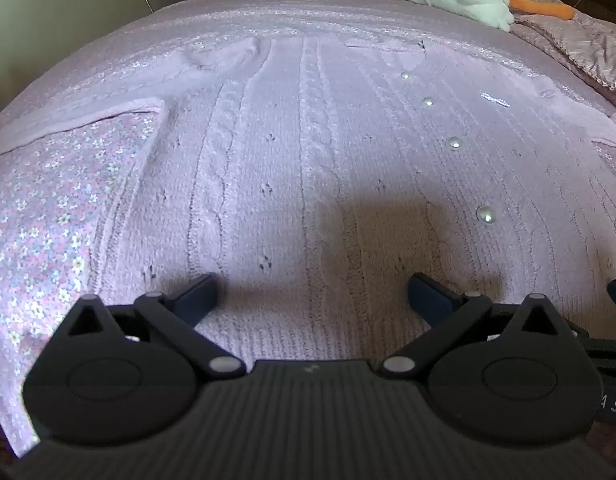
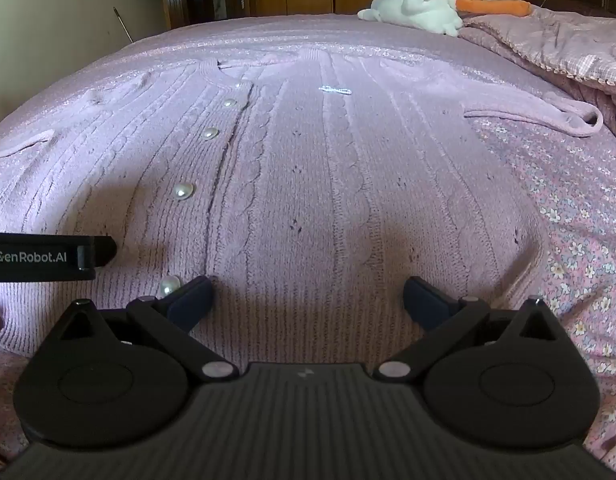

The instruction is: Fold small clothes

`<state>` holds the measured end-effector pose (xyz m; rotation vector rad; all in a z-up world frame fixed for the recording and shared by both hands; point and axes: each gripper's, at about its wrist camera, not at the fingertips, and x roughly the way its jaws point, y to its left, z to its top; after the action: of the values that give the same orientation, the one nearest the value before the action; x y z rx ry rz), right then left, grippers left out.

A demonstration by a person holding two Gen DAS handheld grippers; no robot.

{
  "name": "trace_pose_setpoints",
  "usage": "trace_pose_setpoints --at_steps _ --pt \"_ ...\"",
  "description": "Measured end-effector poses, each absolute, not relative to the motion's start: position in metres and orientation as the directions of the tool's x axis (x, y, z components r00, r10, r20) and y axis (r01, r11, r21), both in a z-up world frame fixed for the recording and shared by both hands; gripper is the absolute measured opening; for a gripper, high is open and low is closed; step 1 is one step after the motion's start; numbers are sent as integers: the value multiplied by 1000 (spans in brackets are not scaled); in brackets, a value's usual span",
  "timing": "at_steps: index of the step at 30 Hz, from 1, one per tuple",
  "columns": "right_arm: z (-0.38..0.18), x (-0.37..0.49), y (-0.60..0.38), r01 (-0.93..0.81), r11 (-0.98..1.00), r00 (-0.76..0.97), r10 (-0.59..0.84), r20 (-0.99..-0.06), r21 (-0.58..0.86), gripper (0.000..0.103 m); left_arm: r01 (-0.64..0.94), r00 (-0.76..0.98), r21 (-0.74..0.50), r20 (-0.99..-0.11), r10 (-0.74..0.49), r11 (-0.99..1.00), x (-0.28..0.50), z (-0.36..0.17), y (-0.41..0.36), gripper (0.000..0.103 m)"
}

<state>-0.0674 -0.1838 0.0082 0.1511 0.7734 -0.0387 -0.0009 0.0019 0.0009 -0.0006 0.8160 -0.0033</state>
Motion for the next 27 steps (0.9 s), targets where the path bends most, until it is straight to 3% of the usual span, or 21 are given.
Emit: trace_pose_setpoints --at_steps 13,21,27 --pt "14 -62 -187 83 987 701 41 -712 138 103 17 666 5 -746 -7 1000 3 4 3 103" --pt "39 -66 -194 28 988 749 82 -657 155 103 59 660 11 -751 -31 998 -1 21 3 103" --pt "51 -60 -205 22 971 734 146 -663 238 103 74 680 20 -733 -36 997 -7 41 2 103"
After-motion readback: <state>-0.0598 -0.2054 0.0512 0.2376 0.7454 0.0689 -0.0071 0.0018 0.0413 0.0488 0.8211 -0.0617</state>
